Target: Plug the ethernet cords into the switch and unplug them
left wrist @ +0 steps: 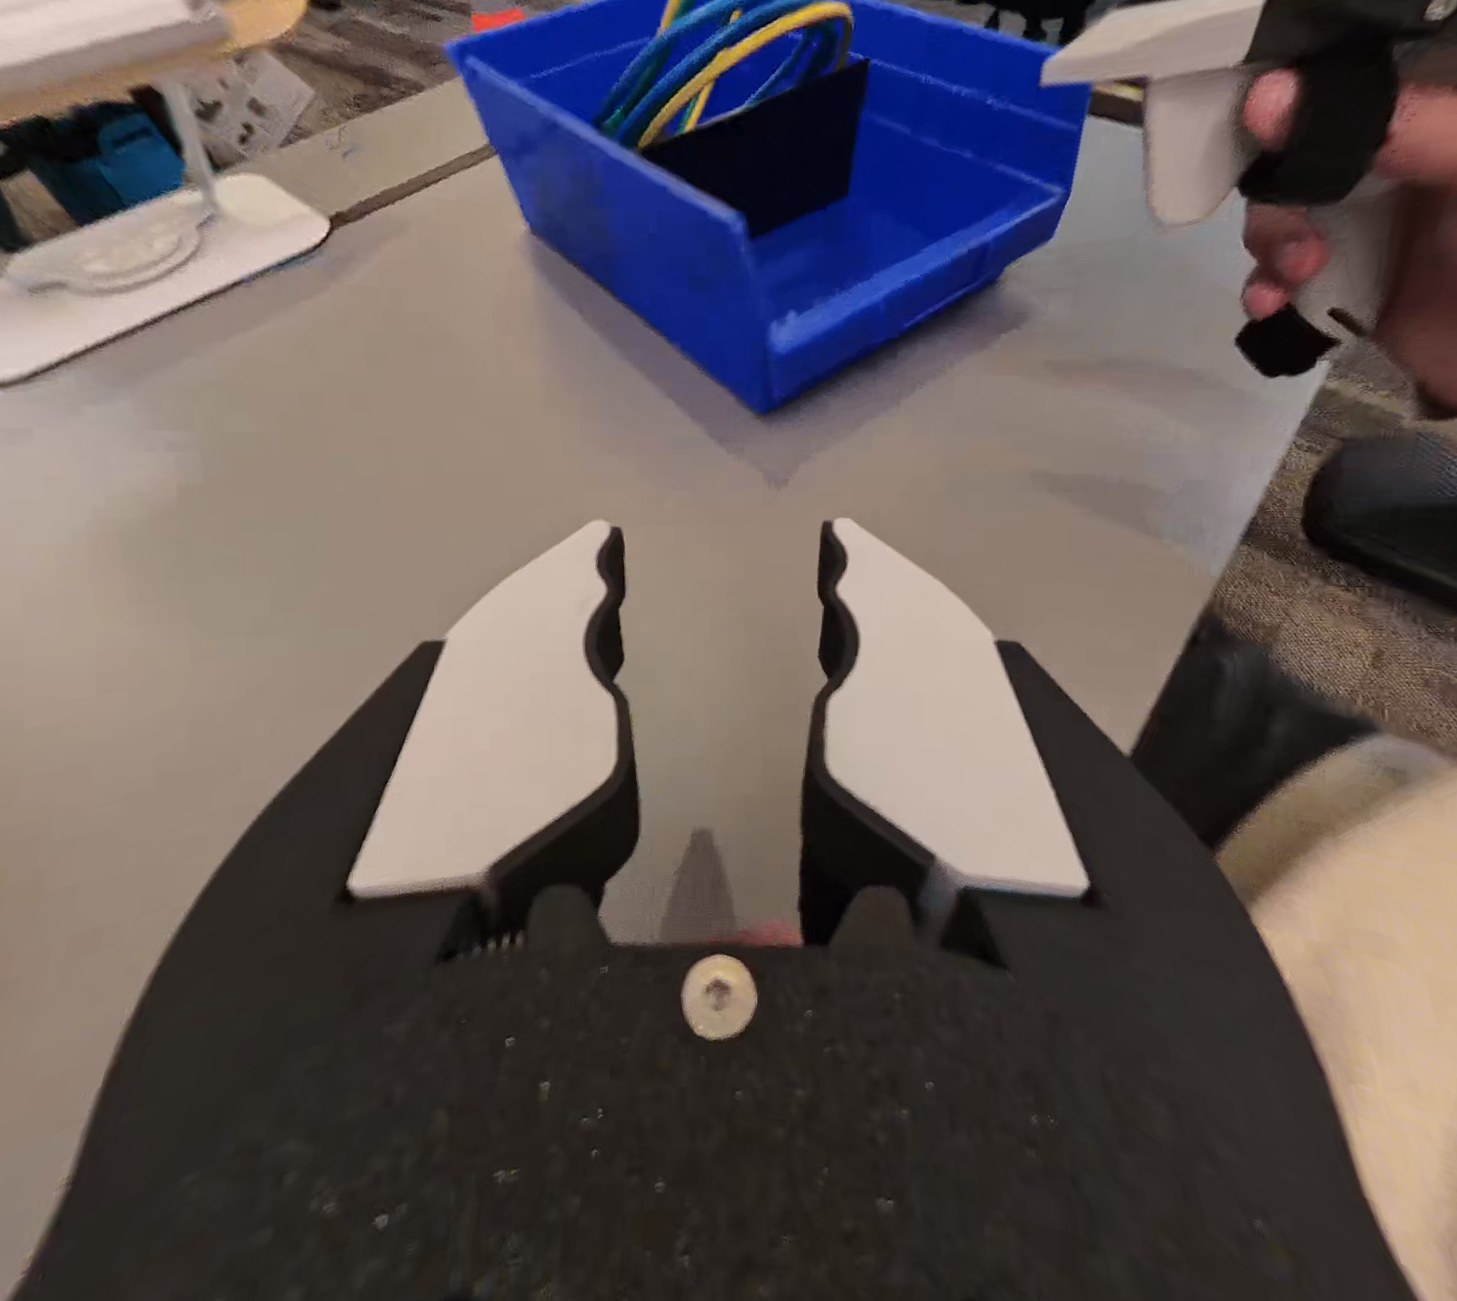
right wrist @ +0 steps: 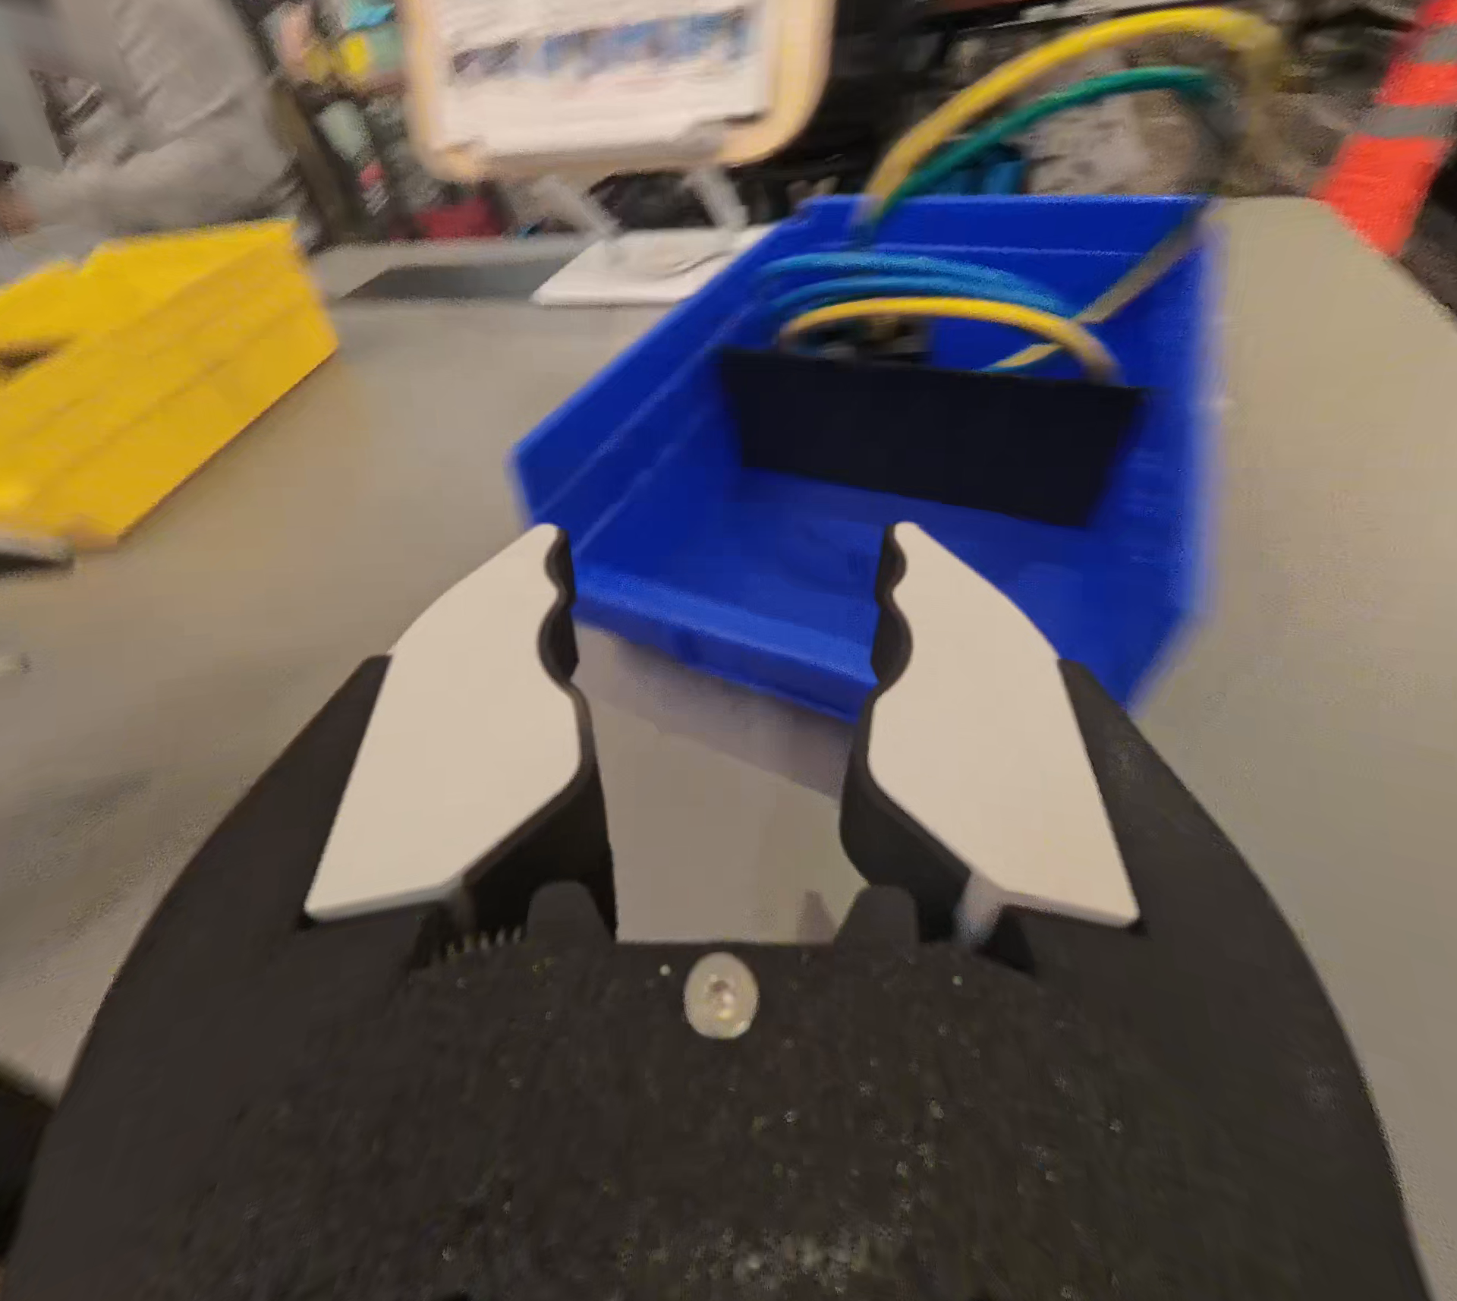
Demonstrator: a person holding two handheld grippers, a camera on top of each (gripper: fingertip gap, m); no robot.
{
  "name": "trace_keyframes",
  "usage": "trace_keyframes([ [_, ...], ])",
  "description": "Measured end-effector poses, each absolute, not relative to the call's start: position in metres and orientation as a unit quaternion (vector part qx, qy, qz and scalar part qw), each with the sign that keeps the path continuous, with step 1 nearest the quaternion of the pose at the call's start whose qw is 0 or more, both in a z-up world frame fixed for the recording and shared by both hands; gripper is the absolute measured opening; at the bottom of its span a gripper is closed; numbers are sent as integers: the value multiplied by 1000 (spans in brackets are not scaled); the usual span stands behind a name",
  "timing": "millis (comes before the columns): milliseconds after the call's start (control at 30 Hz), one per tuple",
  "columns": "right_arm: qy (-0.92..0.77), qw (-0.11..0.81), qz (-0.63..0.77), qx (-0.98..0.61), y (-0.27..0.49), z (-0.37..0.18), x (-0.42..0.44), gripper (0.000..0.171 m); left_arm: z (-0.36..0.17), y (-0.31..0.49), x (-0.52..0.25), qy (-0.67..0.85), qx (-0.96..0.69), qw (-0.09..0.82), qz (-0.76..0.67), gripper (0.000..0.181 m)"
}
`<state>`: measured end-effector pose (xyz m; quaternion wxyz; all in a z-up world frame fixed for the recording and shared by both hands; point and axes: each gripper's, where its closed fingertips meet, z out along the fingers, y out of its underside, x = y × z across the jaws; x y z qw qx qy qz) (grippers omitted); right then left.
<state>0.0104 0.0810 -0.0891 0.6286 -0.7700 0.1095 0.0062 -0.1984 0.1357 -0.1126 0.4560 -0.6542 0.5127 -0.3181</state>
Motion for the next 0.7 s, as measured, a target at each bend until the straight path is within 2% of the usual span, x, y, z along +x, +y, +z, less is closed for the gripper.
trace_keyframes([
  [67,182,652,-27,-736,63,-82,56,69,-108,131,-154,507,-653,462,-322,47],
  [133,221,642,-71,-731,49,-90,90,72,-111,141,-118,475,-683,465,-303,46],
  [233,242,598,-56,-762,56,-122,103,75,-116,149,-70,446,-698,462,-317,48],
  [333,271,574,-52,-771,73,-141,113,69,-130,167,-45,428,-716,467,-294,43],
  [367,277,569,-63,-772,78,-144,119,63,-136,173,-40,423,-724,460,-292,38],
  [433,273,560,-81,-778,88,-146,125,44,-151,180,-33,420,-747,427,-288,14],
  [567,266,556,-63,-785,96,-145,118,11,-155,201,-35,421,-758,424,-260,8],
  [700,261,539,-83,-796,98,-140,107,7,-143,211,-45,422,-742,472,-221,5],
])
